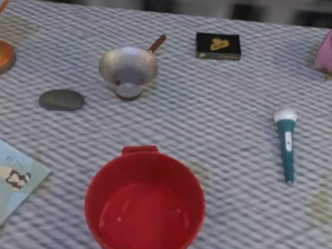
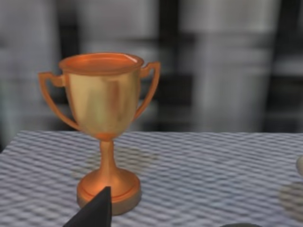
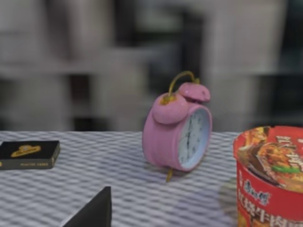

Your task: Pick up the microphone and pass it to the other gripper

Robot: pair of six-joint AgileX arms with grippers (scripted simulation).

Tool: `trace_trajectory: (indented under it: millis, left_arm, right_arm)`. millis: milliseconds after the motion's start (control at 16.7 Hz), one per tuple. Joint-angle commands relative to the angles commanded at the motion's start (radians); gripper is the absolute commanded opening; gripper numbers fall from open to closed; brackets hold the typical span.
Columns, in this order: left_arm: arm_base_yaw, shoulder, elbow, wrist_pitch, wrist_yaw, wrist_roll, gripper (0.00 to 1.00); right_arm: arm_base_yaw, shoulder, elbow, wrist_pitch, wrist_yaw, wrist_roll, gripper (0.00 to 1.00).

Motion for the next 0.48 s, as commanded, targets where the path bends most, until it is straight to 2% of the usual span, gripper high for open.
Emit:
trace_trajectory:
  millis: [240, 480]
  left_arm:
    - [0.0, 0.0, 0.0, 0.0, 0.0, 0.0, 1.0]
    - [0.0, 0.0, 0.0, 0.0, 0.0, 0.0, 1.0]
  right_arm:
    - [0.008, 0.031, 0.029, -0.018, 0.0, 0.007, 1.0]
    - [0.046, 0.22, 0.188, -0.119, 0.004, 0.049, 1.0]
